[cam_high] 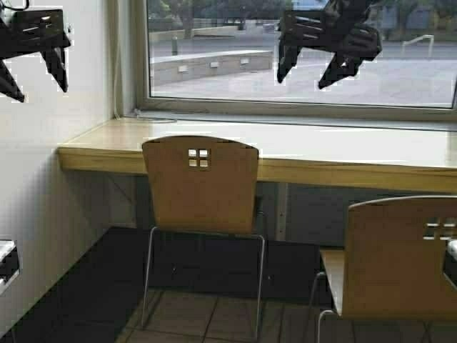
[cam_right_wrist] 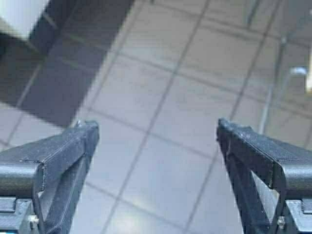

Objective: Push the chairs under the table

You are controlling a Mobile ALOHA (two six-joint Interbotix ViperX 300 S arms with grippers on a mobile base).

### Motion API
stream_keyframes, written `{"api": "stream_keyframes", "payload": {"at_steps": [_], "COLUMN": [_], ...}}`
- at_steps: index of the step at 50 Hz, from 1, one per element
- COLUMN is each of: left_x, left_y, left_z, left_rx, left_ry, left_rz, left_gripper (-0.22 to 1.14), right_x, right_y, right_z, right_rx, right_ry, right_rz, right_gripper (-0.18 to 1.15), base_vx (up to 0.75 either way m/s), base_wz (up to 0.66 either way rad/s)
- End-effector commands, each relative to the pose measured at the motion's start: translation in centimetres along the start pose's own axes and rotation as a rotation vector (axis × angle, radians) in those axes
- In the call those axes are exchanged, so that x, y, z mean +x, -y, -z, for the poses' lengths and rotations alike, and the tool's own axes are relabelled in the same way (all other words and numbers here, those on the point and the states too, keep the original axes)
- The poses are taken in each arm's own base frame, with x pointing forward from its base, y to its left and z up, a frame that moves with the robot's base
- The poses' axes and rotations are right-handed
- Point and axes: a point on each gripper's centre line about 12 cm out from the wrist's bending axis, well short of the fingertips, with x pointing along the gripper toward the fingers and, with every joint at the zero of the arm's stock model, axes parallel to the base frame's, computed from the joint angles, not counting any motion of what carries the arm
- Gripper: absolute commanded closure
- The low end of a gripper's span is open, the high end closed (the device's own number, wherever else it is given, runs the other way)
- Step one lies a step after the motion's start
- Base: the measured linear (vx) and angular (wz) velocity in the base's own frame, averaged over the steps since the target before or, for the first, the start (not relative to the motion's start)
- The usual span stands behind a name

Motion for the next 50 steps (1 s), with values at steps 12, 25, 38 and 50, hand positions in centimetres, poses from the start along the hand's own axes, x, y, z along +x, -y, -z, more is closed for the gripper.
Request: {"api": "stream_keyframes", "payload": {"at_steps": [12, 25, 38, 50], "left_x": [0.3, 0.9, 1.8, 1.8], "left_y": [0.2, 0.2, 0.0, 0.1], "left_z": [-0.7, -0.6, 0.0, -0.1], "left_rx": [-0.004, -0.011, -0.013, -0.056], "left_ry": [0.01, -0.02, -0.053, -0.059], "left_rz": [0.003, 0.002, -0.006, -0.002], "left_gripper": [-0.03, -0.03, -0.03, -0.03], "right_x": [0.4, 0.8, 1.5, 2.3], "right_y": [0.4, 1.4, 4.8, 5.8], "right_z": [-0.1, 0.2, 1.8, 3.5], "right_rx": [0.008, 0.025, 0.206, 0.332], "right_ry": [-0.008, -0.021, -0.033, -0.062], "right_rz": [0.007, 0.027, 0.088, 0.109], "right_gripper": [-0.05, -0.05, -0.05, -0.05], "base_vx": [-0.3, -0.24, -0.13, -0.02], "base_wz": [-0.23, -0.04, -0.01, -0.1]}}
